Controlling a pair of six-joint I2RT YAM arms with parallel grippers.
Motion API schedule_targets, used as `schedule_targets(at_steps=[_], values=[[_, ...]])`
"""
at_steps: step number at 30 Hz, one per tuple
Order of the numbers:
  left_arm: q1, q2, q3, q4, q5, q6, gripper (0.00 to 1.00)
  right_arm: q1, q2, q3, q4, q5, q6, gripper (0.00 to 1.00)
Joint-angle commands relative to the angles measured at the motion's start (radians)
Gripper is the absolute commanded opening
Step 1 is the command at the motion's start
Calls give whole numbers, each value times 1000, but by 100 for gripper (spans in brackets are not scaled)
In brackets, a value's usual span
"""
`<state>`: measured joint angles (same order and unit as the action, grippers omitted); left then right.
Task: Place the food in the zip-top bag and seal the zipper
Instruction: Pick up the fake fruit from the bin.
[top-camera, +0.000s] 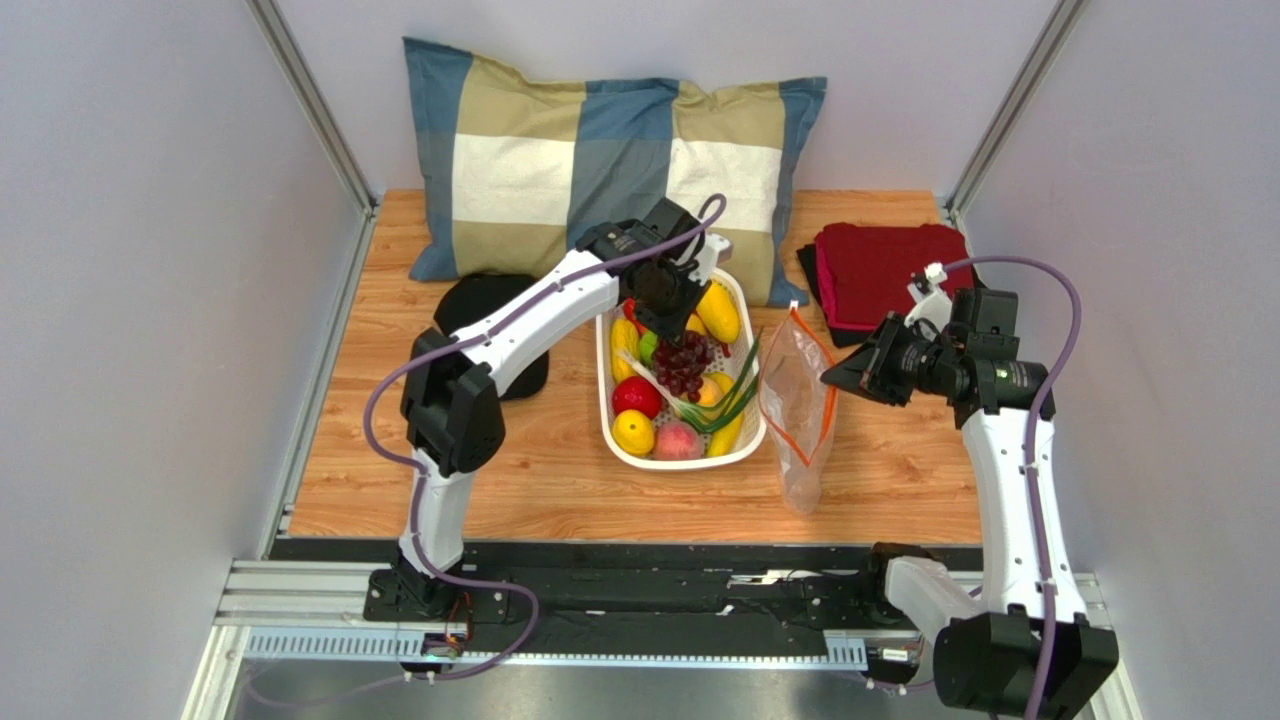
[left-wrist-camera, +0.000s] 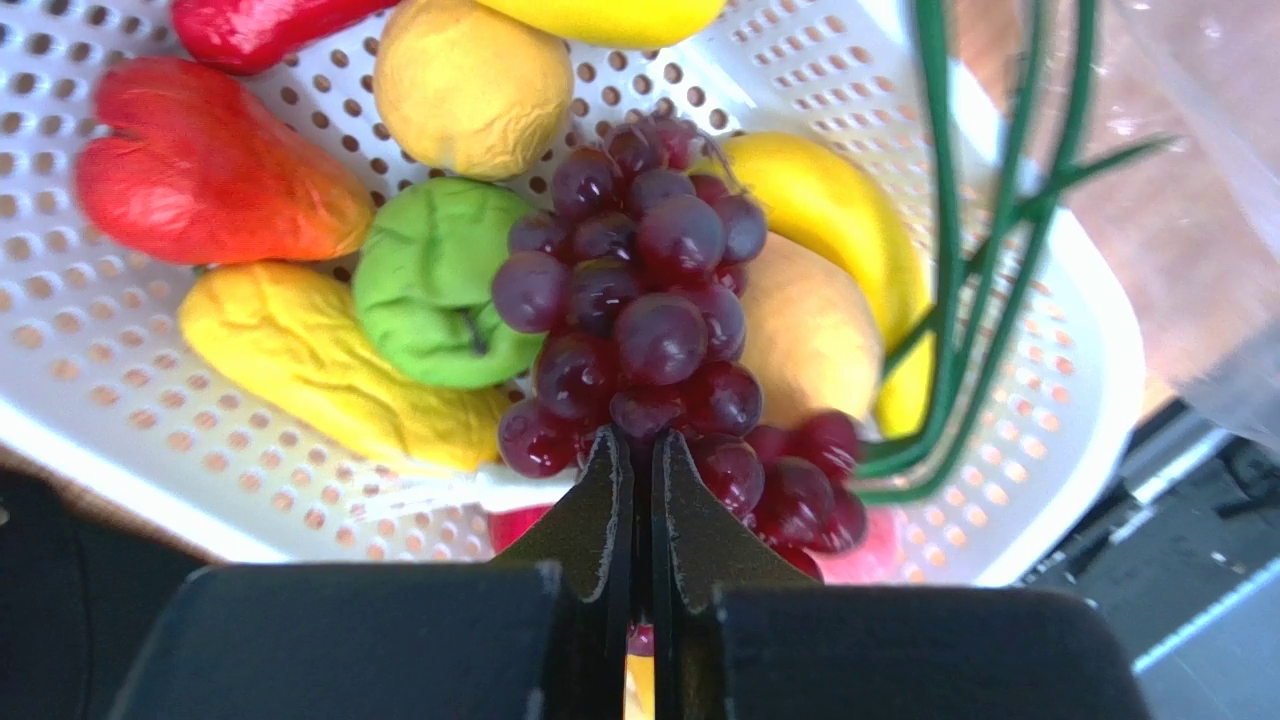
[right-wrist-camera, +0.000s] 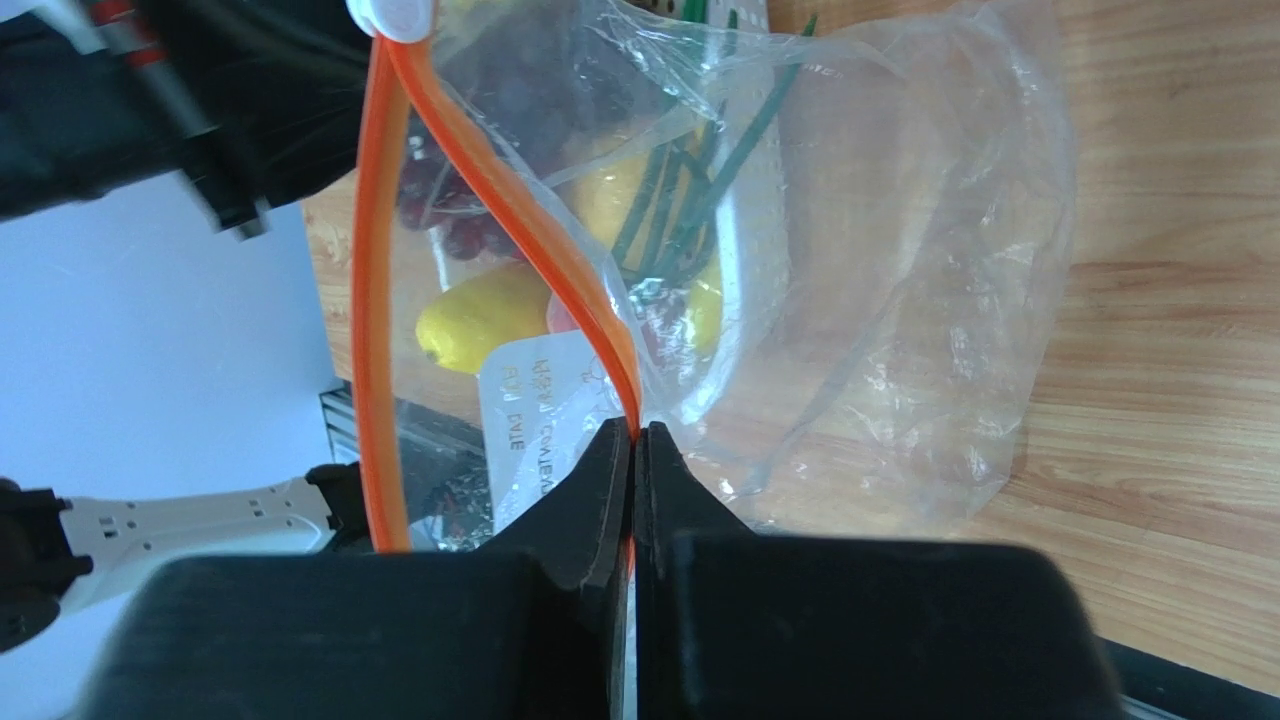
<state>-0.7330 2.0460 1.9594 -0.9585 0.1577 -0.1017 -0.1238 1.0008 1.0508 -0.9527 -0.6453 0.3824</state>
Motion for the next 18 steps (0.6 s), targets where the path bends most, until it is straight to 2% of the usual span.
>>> schedule_targets(at_steps=[1, 9, 18], values=[[10, -130, 38, 4, 68, 3, 0, -34, 19, -32, 72, -89, 16, 0], [9, -219, 127, 47, 150, -16, 0, -34, -8, -103, 114, -90, 10, 0], [1, -325, 243, 208, 275, -107, 0, -34, -39, -117, 127, -71, 27, 0]])
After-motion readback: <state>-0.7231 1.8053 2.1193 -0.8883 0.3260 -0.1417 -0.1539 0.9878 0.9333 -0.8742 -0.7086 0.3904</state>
